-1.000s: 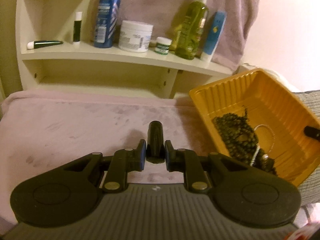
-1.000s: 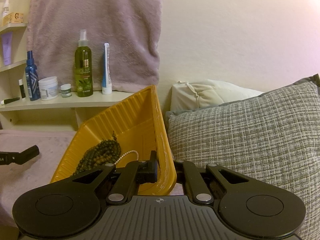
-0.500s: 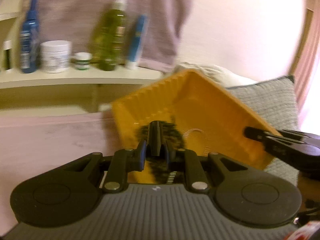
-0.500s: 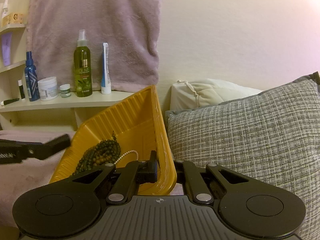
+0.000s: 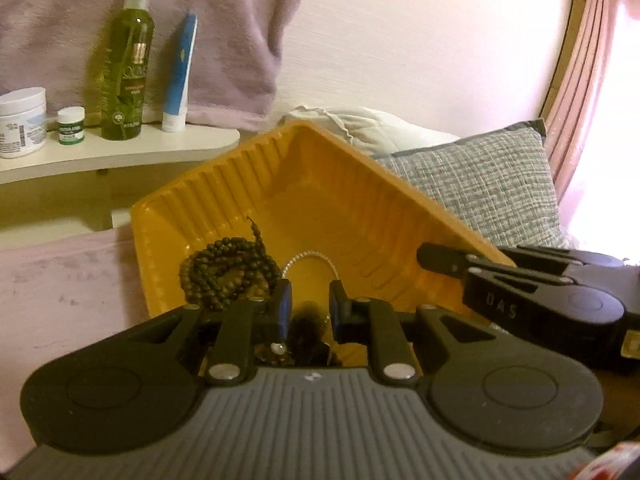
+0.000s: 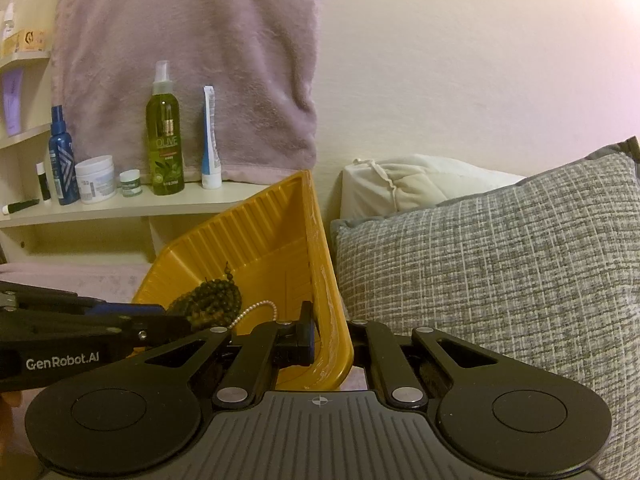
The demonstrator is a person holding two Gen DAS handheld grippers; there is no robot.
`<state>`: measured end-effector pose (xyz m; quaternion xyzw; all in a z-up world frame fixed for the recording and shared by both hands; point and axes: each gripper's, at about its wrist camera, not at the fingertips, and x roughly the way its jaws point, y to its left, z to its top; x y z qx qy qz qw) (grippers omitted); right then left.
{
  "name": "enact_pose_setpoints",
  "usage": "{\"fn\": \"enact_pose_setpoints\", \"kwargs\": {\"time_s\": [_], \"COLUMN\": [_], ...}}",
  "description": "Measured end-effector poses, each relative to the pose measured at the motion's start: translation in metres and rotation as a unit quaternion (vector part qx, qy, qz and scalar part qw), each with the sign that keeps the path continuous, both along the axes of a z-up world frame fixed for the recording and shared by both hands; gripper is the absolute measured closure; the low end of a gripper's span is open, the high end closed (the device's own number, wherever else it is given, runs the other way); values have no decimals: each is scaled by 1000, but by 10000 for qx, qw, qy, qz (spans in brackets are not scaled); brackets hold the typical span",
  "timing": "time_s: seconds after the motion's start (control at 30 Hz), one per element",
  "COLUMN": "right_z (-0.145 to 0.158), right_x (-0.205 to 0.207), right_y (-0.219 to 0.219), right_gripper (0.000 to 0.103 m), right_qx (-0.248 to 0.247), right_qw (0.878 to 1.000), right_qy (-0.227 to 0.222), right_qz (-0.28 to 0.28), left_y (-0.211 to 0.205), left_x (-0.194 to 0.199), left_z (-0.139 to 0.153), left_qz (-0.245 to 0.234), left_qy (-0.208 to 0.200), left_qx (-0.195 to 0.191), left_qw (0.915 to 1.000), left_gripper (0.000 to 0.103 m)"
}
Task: Organize jewelry
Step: 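Lift the black cylinder and drop it into the orange tray, then withdraw the left gripper while the right gripper levels the orange tray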
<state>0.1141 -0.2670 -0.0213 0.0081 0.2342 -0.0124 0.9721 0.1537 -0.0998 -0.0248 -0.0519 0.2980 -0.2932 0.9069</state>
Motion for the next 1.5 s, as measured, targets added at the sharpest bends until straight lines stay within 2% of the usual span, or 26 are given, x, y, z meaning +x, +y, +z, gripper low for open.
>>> {"fn": "enact_pose_setpoints", "kwargs": {"time_s": [0.23,0.3,0.47,0.7,1.13,1.5], "right_z": [-2,-2,-4,-13,-32,-60], "right_x": [0,1,2,6,7,9], "right_y": [-2,-2,-6,-25,-51,-85], "right_gripper": [97,97,97,97,97,97], "right_qx": [57,63,144,596,1061,1760], "right_qw": [10000,10000,9999,9980,9936,9833], "right_qy": [17,21,42,190,349,450], "right_qz": [-17,-21,-27,-82,-154,-38], "left_y": [32,46,81,113,124,125], "left_x": [0,-1,-2,-10,-22,-28], "left_z": [4,4,3,-3,-18,-20], "left_qz": [504,744,1270,1716,1853,1899], "left_qy": [-62,-86,-93,-43,172,263], "left_qx": [1,44,175,334,514,611], "left_qw": [9987,9972,9917,9846,9812,9795], "left_gripper": [85,79,79,79,79,75]}}
